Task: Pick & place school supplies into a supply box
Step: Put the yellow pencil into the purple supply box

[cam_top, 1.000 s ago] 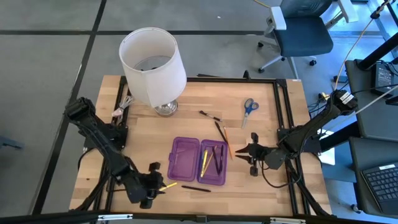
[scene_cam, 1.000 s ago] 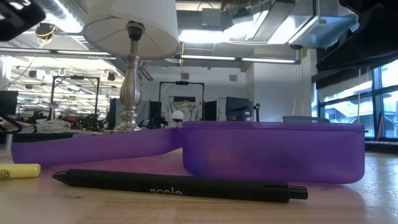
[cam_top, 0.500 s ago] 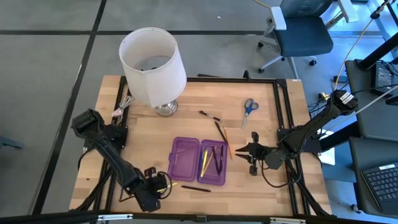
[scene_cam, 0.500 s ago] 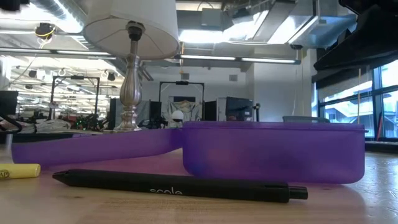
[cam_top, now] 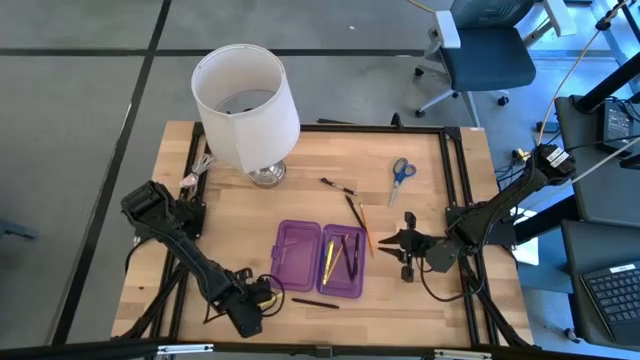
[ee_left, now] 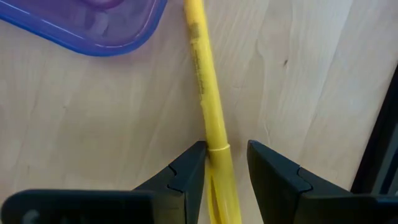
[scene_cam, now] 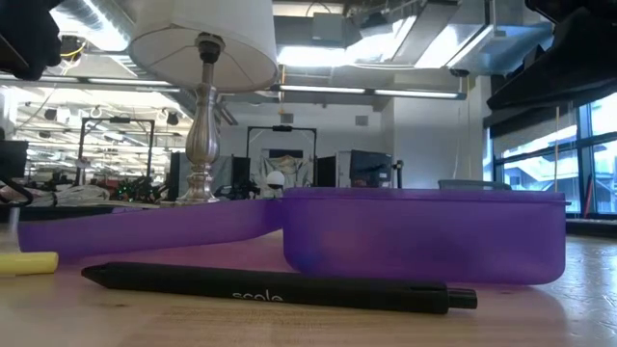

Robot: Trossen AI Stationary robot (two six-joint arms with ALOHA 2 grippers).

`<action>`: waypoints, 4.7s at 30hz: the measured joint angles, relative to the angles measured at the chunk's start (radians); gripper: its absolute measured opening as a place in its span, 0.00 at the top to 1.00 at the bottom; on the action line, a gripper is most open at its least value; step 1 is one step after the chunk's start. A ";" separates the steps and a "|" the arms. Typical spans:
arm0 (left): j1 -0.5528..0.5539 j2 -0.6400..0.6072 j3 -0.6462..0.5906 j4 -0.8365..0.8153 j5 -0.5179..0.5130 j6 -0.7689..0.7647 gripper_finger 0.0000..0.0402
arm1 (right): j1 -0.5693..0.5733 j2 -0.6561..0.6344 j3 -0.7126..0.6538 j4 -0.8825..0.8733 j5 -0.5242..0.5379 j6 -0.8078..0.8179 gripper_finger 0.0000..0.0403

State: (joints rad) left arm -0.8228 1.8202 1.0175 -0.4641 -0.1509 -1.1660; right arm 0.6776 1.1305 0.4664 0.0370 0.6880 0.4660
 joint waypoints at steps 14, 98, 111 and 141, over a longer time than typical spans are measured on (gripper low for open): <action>-0.008 -0.019 -0.004 0.006 -0.009 0.000 0.72 | 0.000 0.000 0.000 -0.006 0.000 0.000 0.80; 0.391 -0.137 -0.003 0.458 -0.117 0.743 0.99 | 0.139 0.324 0.509 -0.976 -0.478 0.643 0.80; 0.390 -0.137 -0.003 0.461 -0.146 0.765 0.71 | 0.140 0.482 0.508 -0.958 -0.560 0.656 0.42; 0.370 -0.138 -0.003 0.461 -0.116 0.681 0.58 | 0.159 0.518 0.338 -0.734 -0.619 0.650 0.60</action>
State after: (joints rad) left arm -0.4527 1.6825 1.0145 -0.0036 -0.2668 -0.4850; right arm 0.8365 1.6482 0.8043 -0.6965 0.0687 1.1159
